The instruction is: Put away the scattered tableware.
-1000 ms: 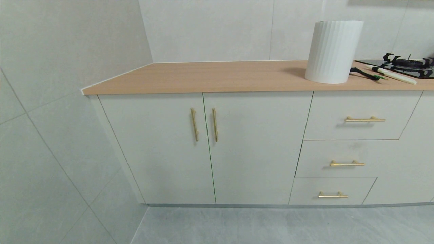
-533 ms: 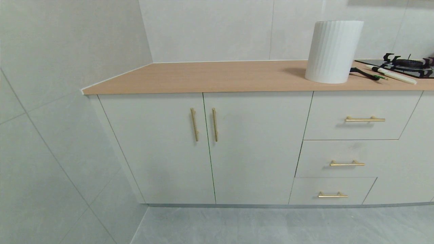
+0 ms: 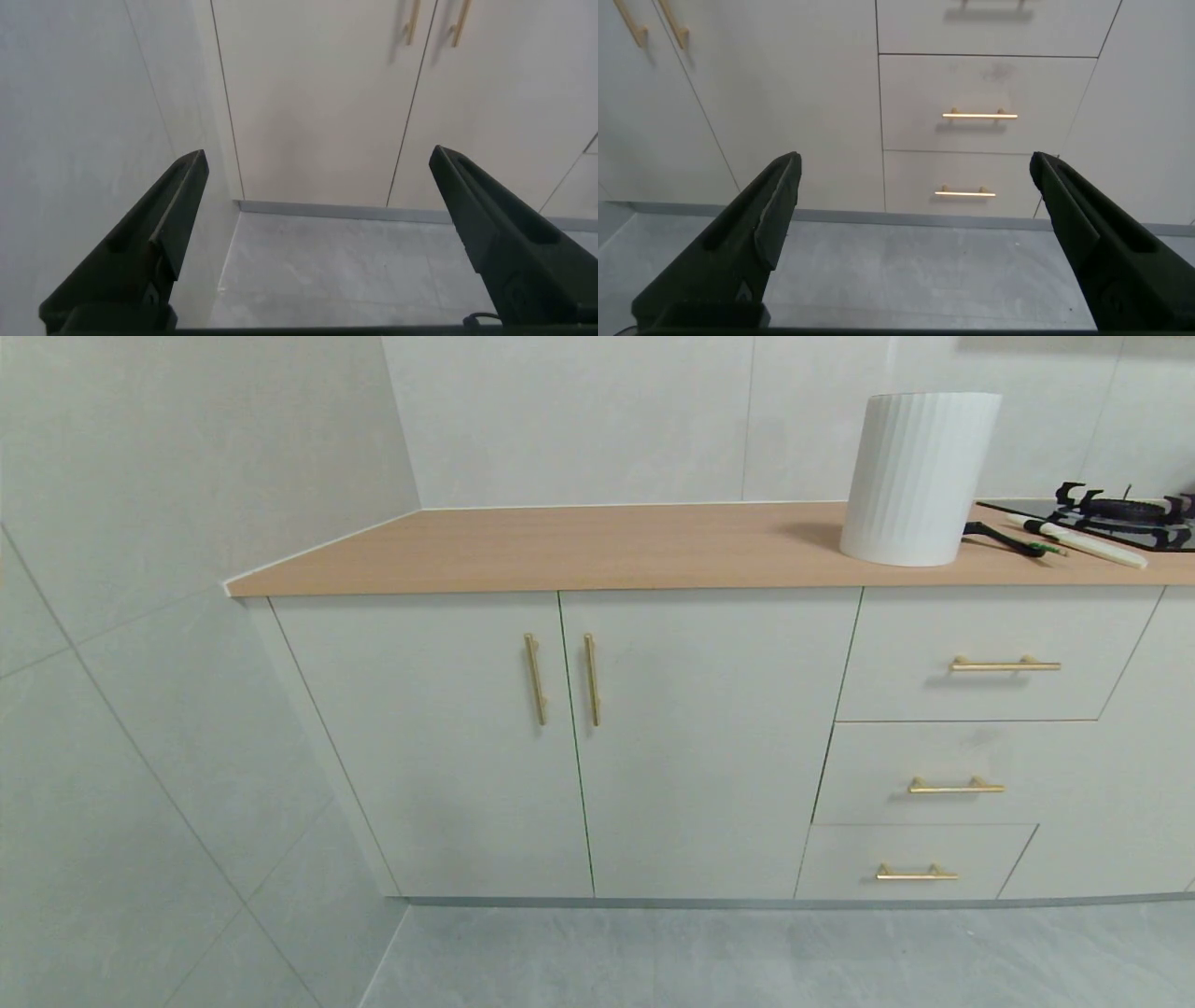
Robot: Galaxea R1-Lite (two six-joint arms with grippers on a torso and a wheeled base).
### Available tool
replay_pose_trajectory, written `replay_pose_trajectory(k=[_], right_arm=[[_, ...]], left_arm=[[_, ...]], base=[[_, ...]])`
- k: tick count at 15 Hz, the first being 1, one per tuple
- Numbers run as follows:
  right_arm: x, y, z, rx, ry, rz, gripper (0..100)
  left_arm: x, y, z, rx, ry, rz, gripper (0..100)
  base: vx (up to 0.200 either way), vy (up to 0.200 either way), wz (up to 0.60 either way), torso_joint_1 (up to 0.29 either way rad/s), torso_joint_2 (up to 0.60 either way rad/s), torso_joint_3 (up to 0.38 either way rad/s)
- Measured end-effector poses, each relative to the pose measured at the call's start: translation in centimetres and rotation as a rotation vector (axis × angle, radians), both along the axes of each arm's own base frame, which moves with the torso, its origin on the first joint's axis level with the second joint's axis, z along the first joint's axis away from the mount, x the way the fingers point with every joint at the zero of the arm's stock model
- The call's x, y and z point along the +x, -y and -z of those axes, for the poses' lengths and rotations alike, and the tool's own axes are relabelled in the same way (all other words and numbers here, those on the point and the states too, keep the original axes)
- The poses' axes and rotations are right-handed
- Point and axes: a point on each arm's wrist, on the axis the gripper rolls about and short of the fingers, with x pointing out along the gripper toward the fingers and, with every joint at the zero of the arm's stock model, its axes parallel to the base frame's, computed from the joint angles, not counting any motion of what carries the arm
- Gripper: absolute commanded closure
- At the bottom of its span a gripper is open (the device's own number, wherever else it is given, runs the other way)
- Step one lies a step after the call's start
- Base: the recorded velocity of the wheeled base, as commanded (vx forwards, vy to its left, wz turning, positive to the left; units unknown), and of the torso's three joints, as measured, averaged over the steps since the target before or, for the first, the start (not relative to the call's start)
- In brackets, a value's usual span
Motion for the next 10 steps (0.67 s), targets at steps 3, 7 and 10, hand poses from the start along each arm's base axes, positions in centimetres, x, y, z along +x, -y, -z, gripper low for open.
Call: replay_pose_trajectory(k=[3, 7, 10], right_arm=[[0.0, 0.0, 0.0, 0.0, 0.0, 0.0, 0], [0.0, 0.0, -0.01, 0.0, 0.0, -0.002, 0], [0.0, 0.0, 0.0, 0.0, 0.0, 0.0, 0]], left_arm=[[0.0, 0.0, 0.0, -0.001, 0.0, 0.0, 0], [0.0, 0.0, -0.01, 0.0, 0.0, 0.0, 0], [0.0, 0.0, 0.0, -0.001, 0.0, 0.0, 0]], base=[[0.0, -0.2, 0.0, 0.004, 0.0, 0.001], [0.0, -0.2, 0.0, 0.004, 0.01, 0.0], [0.0, -0.2, 0.0, -0.001, 0.0, 0.001]])
